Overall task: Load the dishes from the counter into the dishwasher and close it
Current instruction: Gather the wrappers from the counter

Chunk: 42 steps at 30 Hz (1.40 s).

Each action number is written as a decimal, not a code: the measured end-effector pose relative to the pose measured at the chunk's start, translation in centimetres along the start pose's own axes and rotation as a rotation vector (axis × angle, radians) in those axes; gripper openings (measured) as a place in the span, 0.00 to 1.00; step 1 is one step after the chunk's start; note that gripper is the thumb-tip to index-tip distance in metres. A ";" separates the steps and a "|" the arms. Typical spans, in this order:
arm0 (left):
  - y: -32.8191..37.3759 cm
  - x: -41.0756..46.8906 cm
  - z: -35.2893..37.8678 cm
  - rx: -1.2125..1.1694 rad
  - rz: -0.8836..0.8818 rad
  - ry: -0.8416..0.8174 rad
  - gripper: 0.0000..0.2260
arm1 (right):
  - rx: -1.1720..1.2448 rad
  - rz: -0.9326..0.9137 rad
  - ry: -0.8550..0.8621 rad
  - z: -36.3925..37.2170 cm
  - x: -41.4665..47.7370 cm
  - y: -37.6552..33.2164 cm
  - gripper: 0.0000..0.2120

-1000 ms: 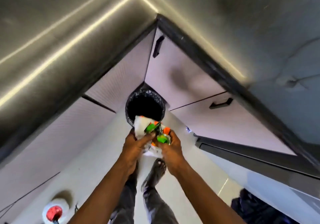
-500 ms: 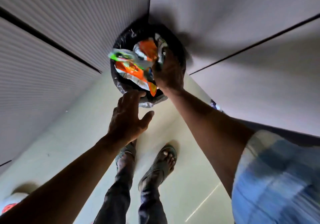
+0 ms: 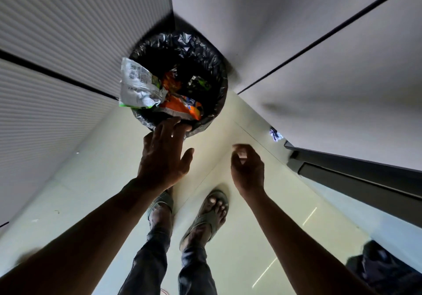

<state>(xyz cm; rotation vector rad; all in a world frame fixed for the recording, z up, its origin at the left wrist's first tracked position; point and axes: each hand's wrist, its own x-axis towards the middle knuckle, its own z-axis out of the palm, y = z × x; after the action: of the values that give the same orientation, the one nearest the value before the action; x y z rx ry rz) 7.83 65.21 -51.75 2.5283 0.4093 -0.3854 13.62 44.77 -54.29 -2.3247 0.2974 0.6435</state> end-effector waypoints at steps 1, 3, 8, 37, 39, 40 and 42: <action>0.3 0.2 0.2 0.042 0.029 0.011 0.26 | -0.016 0.092 -0.005 -0.3 -0.1 1.3 0.10; 1.0 0.8 1.4 0.142 0.108 0.030 0.29 | -0.021 0.246 0.015 -0.9 0.7 4.2 0.10; 1.3 2.7 5.4 0.280 0.293 0.184 0.30 | 0.009 0.419 0.167 -0.9 8.3 10.2 0.17; -3.5 1.6 1.6 0.220 0.026 0.380 0.24 | 0.072 -0.547 0.371 5.9 1.8 -4.1 0.25; -4.3 2.0 0.8 0.174 -0.064 0.386 0.25 | -0.135 -0.571 0.292 6.6 2.8 -6.0 0.26; -4.6 2.4 0.5 0.156 -0.106 0.363 0.26 | -0.276 -0.577 0.251 6.9 3.6 -6.6 0.26; -5.0 3.3 0.1 0.152 -0.164 0.272 0.29 | -0.539 -0.587 0.169 7.3 5.1 -6.9 0.26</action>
<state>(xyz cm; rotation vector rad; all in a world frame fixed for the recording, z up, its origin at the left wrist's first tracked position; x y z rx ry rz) 8.98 69.85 -55.36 2.7136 0.7193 -0.1359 17.96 54.60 -57.68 -2.7867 -0.5382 0.2445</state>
